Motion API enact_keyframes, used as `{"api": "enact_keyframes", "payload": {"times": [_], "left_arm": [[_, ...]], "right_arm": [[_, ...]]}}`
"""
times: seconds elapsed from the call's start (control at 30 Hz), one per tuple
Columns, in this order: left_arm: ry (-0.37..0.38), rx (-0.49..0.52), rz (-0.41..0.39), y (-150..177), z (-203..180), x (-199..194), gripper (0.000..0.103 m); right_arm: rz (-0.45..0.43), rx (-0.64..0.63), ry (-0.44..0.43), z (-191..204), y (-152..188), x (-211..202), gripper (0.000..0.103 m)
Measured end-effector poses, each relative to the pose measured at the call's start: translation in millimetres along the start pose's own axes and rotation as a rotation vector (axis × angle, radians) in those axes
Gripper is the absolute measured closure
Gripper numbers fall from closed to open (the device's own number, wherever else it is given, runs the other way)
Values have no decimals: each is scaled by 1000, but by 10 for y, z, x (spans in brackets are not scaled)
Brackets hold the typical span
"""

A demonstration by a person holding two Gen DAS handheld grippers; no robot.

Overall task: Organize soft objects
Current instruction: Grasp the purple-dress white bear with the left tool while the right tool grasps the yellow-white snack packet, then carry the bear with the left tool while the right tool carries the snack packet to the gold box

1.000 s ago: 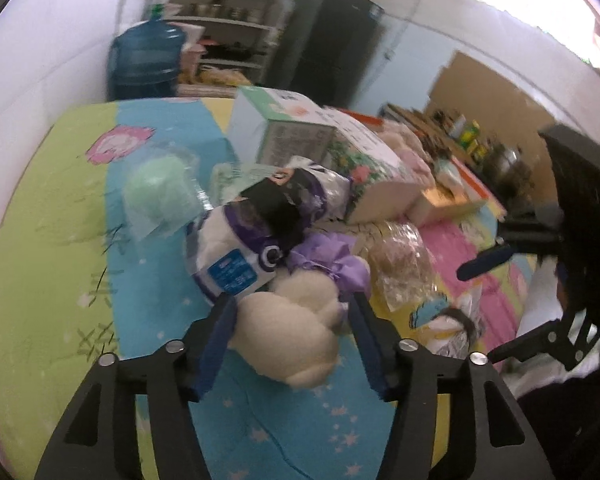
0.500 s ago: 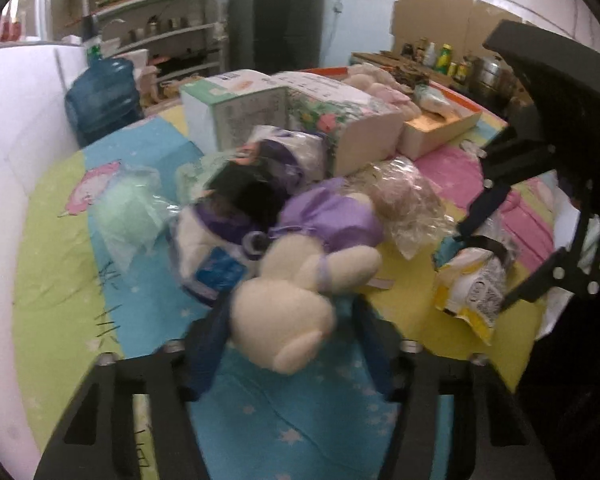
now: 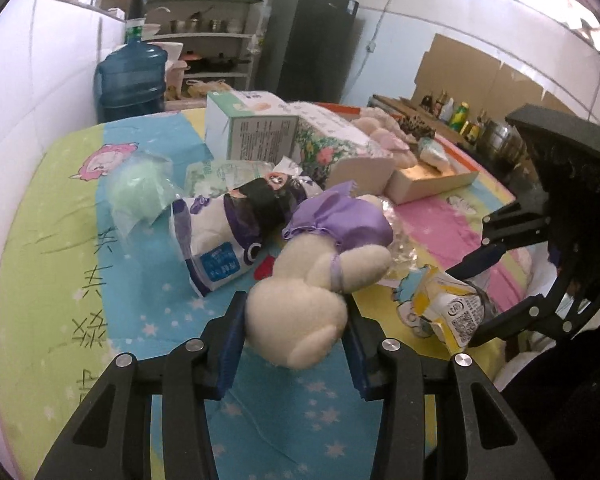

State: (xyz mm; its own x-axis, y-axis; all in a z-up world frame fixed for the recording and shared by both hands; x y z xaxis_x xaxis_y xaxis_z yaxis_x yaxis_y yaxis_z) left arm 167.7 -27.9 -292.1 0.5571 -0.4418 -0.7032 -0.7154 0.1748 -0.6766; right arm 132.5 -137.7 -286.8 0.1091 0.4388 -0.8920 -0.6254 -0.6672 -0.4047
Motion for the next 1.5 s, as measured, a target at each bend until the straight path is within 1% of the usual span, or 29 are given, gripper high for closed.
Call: {"api": "enact_keyframes", "payload": {"times": [0.13,0.23,0.37,0.5,0.57,0.67,0.73,0.9,1.07,1.3,1.5], "left_arm": [[-10,-38,-43,-98,-24,-172,57],[-24,-60,-77,-248,-50,-316,57],[-37,-64,-104,-434,-136,-440,57],[-27,-54,-122,-631,-282,-506,57],[-16,-46,-134,-753,-386,-521,57],[10,-39,-141,-901,-539,-509,57],[26,-34,-146,-1003,-660,-488,57],[55,-34,-153,-1239,-941,-392,57],[73,-31,-148,-1431,-1240,-229,57],[88,-34,-147,-1709,-1588,34,57],[89,-78,-127,-1903,-1773,371,57]], "right_arm": [[-45,50,21,-51,17,-136,51],[-102,110,43,-105,18,-302,51],[-176,195,80,-190,30,-548,51],[-253,291,144,-334,84,-834,51],[-286,329,171,-389,87,-988,51],[-333,387,223,-573,148,-1203,51],[-352,413,246,-697,127,-1319,51],[-410,480,313,-965,260,-1660,51],[-456,531,371,-1281,374,-1914,51],[-488,566,428,-1702,489,-2161,51],[-485,584,458,-2084,567,-2237,51]]}}
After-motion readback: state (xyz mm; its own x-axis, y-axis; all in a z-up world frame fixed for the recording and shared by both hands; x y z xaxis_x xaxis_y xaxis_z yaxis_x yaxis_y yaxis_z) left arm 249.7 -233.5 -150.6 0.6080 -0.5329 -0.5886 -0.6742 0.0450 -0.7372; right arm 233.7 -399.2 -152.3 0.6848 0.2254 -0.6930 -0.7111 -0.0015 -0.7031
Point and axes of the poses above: each gripper's, at about its wrist camera, not at the fingertips, and x roughly the way its jaws point, z to its left, y to its underside, the point moved 10 cm from there along x, roughly the way its jaws point, and after that the axes turned 1 degree about z, right-handed, at the moved point
